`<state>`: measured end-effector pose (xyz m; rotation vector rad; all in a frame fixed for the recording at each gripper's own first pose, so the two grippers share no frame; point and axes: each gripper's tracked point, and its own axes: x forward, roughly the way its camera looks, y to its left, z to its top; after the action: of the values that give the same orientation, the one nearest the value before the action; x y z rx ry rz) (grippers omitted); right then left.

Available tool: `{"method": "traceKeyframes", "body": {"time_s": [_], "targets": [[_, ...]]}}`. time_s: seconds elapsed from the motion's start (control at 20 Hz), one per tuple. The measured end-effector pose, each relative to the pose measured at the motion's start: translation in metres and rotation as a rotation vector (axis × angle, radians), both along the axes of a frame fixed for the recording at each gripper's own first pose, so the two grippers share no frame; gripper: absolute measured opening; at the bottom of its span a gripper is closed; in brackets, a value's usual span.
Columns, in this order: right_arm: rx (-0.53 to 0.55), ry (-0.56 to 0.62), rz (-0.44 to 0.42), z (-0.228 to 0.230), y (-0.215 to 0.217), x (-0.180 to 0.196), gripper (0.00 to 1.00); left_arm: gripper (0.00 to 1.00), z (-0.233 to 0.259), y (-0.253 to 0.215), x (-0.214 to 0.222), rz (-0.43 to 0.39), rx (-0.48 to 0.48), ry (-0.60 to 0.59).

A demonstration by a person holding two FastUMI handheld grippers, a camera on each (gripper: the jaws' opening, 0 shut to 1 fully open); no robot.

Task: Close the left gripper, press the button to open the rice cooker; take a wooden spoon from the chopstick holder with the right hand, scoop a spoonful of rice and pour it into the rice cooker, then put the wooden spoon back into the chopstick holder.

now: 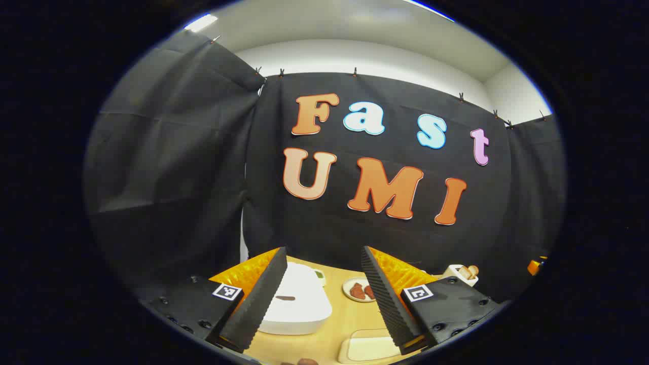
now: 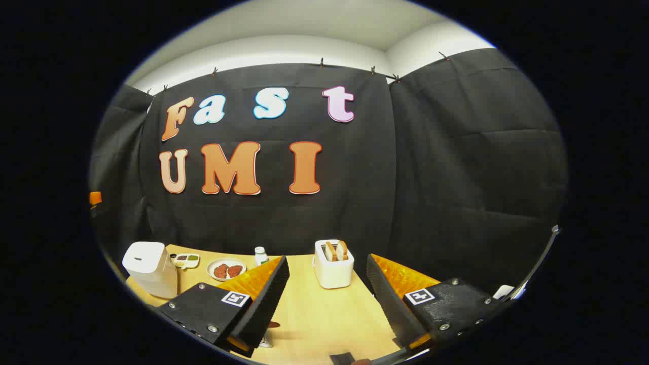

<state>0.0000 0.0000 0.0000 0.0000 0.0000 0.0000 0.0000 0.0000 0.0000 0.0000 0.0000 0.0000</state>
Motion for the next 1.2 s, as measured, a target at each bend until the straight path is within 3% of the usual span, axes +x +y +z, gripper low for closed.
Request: {"method": "traceKeyframes", "body": {"time_s": [0.05,0.2,0.3,0.35,0.4,0.7,1.05,1.1,1.15,1.2], "targets": [[-0.004,-0.007,-0.006,0.002,0.009,-0.003,0.96,1.00,0.000,0.011,-0.001,0.000,0.026,0.006],[-0.006,-0.035,-0.007,0.009,0.039,-0.016,1.00,1.00,0.005,0.032,-0.005,-0.010,0.101,-0.009],[0.002,-0.034,0.003,0.009,0.056,-0.024,0.96,1.00,0.012,0.040,-0.005,-0.024,0.121,-0.027],[0.000,-0.034,0.001,0.010,0.061,-0.027,0.92,1.00,0.016,0.041,-0.003,-0.034,0.123,-0.033],[-0.006,-0.037,-0.001,0.012,0.064,-0.031,0.96,1.00,0.017,0.040,-0.002,-0.050,0.122,-0.031],[0.016,-0.068,-0.006,0.024,0.076,-0.041,0.95,1.00,0.024,0.044,0.003,-0.105,0.078,-0.018],[-0.009,-0.064,-0.008,0.026,0.077,-0.042,0.96,1.00,0.021,0.058,-0.001,-0.081,0.079,-0.008],[-0.008,-0.059,-0.004,0.026,0.078,-0.043,0.92,1.00,0.019,0.059,0.000,-0.082,0.077,-0.001],[-0.009,-0.056,-0.002,0.025,0.078,-0.042,0.96,1.00,0.018,0.062,0.000,-0.079,0.079,0.007],[-0.013,-0.056,-0.003,0.025,0.077,-0.042,0.96,0.94,0.017,0.065,0.001,-0.075,0.080,0.010]]}}
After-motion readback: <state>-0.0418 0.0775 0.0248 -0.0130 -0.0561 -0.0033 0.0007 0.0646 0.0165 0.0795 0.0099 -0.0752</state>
